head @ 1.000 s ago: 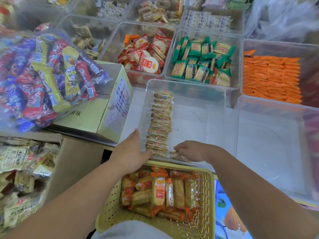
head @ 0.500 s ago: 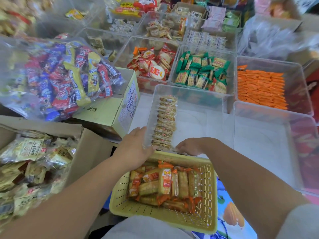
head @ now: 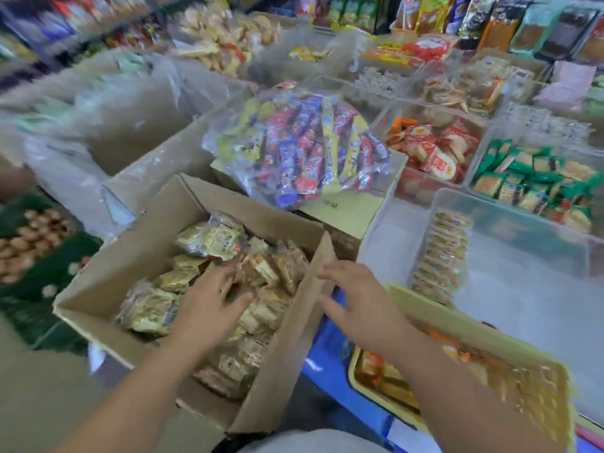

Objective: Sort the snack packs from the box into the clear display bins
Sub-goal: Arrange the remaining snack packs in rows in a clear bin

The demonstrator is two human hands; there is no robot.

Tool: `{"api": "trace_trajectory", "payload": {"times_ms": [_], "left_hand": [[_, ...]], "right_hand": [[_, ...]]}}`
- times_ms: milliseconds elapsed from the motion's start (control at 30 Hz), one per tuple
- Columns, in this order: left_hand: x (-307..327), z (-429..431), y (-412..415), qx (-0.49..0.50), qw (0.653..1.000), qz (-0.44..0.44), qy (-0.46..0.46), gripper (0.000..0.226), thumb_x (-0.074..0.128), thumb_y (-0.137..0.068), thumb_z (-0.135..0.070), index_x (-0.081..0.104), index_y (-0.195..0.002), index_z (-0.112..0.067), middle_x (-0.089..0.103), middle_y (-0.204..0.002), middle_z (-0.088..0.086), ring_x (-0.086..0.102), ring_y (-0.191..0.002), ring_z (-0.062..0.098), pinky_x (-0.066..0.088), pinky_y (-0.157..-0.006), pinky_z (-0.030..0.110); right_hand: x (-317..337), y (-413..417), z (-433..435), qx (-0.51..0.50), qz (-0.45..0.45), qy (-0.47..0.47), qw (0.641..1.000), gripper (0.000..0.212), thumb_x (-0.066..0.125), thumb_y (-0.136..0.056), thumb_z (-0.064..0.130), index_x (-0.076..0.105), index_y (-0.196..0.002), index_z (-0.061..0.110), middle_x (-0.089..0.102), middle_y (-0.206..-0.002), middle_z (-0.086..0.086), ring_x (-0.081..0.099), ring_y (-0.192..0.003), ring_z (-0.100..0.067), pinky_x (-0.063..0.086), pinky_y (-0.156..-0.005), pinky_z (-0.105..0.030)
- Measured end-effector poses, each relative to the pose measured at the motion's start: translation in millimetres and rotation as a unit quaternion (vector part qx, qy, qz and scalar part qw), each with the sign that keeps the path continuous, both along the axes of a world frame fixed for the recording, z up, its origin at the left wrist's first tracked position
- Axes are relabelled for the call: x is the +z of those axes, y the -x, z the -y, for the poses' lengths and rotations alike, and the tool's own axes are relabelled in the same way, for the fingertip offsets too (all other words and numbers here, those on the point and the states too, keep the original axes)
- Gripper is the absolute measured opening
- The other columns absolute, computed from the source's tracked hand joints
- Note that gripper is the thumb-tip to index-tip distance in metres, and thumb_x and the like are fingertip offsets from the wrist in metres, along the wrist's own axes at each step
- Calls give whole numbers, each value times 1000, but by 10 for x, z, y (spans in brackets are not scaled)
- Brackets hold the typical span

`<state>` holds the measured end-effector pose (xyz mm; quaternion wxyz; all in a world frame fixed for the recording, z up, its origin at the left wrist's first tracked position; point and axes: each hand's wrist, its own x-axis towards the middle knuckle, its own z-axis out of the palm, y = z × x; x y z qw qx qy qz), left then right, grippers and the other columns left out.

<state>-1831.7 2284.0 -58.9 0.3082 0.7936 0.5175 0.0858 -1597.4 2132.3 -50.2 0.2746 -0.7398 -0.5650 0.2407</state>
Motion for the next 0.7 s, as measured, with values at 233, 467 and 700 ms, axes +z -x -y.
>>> {"api": "trace_trajectory", "payload": {"times_ms": [233, 467, 700], "left_hand": [[-320, -817, 1092, -28, 988, -148, -32, 60, 71, -88, -52, 61, -136, -18, 62, -132, 9, 55, -123, 32, 47, -99, 41], [-505, -1719, 1411, -133, 961, -244, 5, 75, 70, -84, -58, 51, -143, -16, 53, -137, 13, 52, -126, 33, 46, -103, 42], [-748, -1901, 1166, -251, 885, -390, 25, 81, 65, -80, -73, 52, -134, -13, 64, -128, 10, 55, -119, 32, 51, -93, 40]], "right_hand": [[-272, 1282, -491, 20, 171, 105, 980, 48, 46, -90, 62, 61, -129, 39, 48, -148, 13, 20, -151, -25, -10, -117, -62], [-327, 1467, -634, -76, 255, 184, 946, 53, 46, -82, 70, 71, -115, 36, 65, -123, 15, 42, -134, -21, 17, -119, -60], [-295, 1541, -640, -85, 285, 226, 928, 55, 35, -82, 67, 69, -113, 37, 66, -111, 17, 43, -124, -17, 22, -120, -50]]}}
